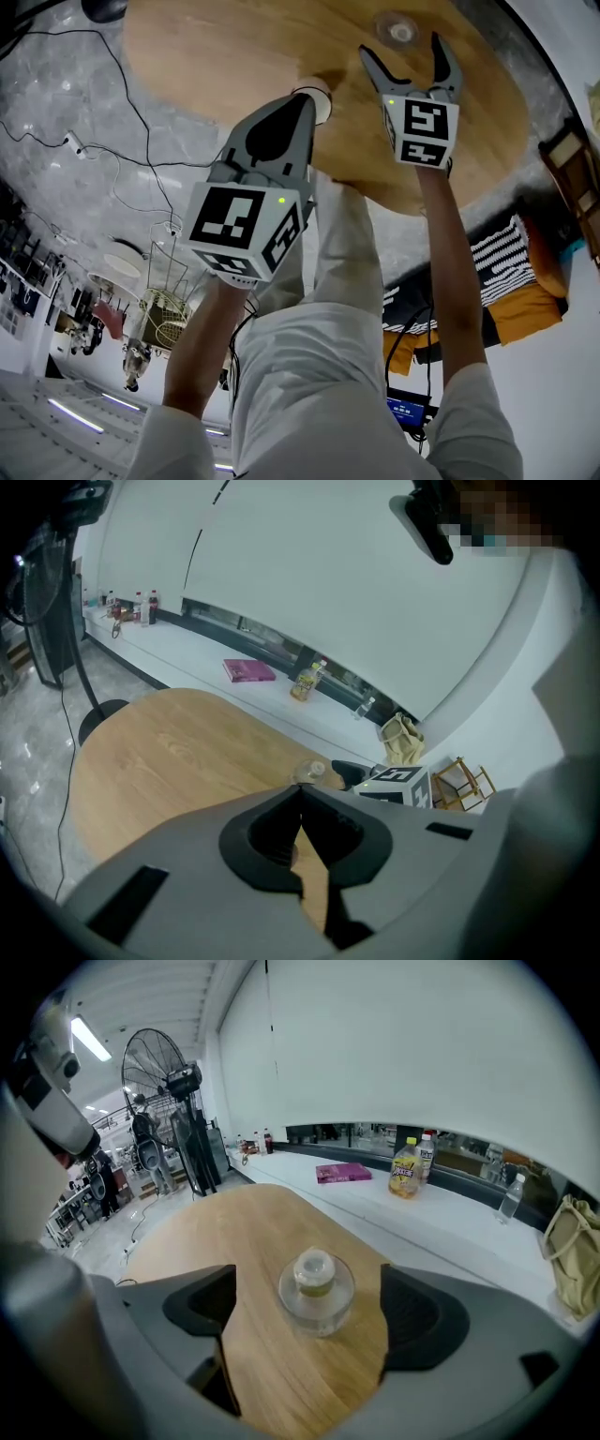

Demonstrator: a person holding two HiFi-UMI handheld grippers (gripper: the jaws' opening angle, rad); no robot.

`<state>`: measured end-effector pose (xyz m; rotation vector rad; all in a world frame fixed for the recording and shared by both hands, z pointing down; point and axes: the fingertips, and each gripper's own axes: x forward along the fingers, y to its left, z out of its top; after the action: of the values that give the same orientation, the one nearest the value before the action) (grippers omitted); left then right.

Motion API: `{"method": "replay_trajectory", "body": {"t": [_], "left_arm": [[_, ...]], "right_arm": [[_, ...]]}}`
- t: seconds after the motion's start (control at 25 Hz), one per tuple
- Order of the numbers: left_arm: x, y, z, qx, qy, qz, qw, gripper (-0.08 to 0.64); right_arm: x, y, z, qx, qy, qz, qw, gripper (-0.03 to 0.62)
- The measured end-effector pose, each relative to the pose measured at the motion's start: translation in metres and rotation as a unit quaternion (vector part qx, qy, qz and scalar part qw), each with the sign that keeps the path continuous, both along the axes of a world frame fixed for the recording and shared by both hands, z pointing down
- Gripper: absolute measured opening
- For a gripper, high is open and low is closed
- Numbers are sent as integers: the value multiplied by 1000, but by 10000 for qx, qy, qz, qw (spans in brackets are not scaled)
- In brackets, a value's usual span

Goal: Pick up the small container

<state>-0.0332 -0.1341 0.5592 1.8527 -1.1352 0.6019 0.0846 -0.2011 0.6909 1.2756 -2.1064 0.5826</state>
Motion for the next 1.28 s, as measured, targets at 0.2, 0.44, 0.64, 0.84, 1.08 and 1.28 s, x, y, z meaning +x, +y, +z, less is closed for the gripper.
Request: {"method": "replay_trajectory", "body": {"t": [0.2, 0.44, 0.64, 0.84, 1.08, 1.28], "left_arm": [[-4, 0, 9, -55, -14, -9, 10000, 20], [-3, 6, 18, -108, -55, -14, 9999, 20], [0, 7, 26, -153, -67, -3, 9999, 20], [4, 9, 32, -202, -63, 27, 9998, 20], [8, 13, 35, -248, -61, 105, 9996, 20], [4, 11, 39, -210, 7, 78, 9997, 20]], "right_arm": [[2, -7, 13, 148, 27, 56, 9999, 469], [5, -16, 26, 232, -156, 140, 9995, 503], [2, -20, 45, 161, -228, 44, 9996, 522], [5, -22, 59, 87, -262, 102, 9996, 522], [8, -24, 64, 211, -135, 120, 9996, 499], [-5, -28, 61, 351, 45, -137, 9993, 478]]}}
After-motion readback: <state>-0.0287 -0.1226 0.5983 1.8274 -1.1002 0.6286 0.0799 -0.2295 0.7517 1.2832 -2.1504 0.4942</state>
